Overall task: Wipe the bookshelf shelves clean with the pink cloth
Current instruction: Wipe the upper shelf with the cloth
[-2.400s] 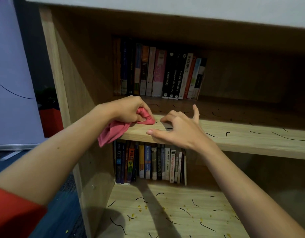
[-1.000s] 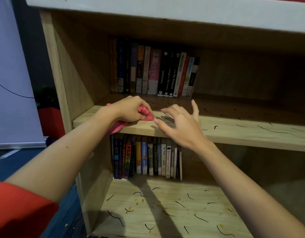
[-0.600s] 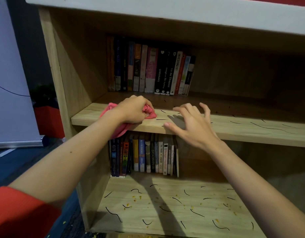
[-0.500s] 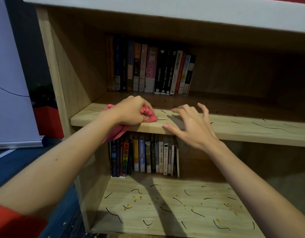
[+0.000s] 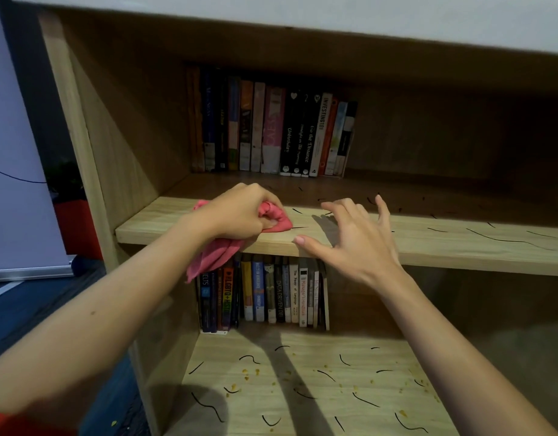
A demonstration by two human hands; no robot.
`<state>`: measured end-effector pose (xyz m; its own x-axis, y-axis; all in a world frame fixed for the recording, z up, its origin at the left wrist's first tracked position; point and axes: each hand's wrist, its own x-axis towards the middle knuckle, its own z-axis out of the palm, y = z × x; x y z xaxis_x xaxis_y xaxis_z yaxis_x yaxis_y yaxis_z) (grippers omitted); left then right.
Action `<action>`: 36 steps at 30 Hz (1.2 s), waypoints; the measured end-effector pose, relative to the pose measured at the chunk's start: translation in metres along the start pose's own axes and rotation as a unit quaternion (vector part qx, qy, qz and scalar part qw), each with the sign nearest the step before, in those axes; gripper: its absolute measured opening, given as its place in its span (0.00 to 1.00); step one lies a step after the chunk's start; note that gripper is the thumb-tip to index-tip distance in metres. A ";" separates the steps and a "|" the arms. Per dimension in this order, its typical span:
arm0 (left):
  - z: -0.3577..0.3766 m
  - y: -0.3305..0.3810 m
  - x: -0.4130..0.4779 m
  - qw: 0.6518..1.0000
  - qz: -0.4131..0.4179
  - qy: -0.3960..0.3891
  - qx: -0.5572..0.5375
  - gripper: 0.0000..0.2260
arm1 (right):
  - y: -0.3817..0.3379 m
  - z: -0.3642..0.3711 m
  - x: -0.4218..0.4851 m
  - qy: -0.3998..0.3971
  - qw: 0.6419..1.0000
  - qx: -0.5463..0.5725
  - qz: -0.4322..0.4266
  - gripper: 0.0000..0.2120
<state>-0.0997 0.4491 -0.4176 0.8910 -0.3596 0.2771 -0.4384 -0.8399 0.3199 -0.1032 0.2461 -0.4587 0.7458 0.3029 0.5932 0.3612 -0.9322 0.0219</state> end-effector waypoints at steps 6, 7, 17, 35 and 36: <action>0.011 0.018 0.023 1.000 0.017 -0.006 0.015 0.15 | 0.001 -0.001 -0.001 -0.010 1.000 0.003 0.007 0.48; 0.008 0.018 0.020 0.999 0.025 -0.016 0.011 0.15 | 0.002 -0.001 -0.001 -0.014 1.000 0.006 0.009 0.49; 0.004 0.030 0.020 0.999 0.030 -0.030 0.025 0.13 | 0.024 -0.016 0.001 -0.136 0.990 0.015 0.017 0.51; 0.004 0.024 0.025 0.998 0.045 -0.050 0.009 0.14 | 0.023 -0.014 -0.001 -0.106 0.994 0.002 0.011 0.48; 0.000 0.021 0.021 0.996 0.053 -0.067 0.002 0.15 | 0.023 -0.013 -0.001 -0.103 0.995 0.002 0.009 0.49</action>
<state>-0.0904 0.4242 -0.4049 0.8481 -0.4962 0.1857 -0.5298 -0.7967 0.2910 -0.1027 0.2218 -0.4482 0.8509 0.3211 0.4157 0.3487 -0.9372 0.0103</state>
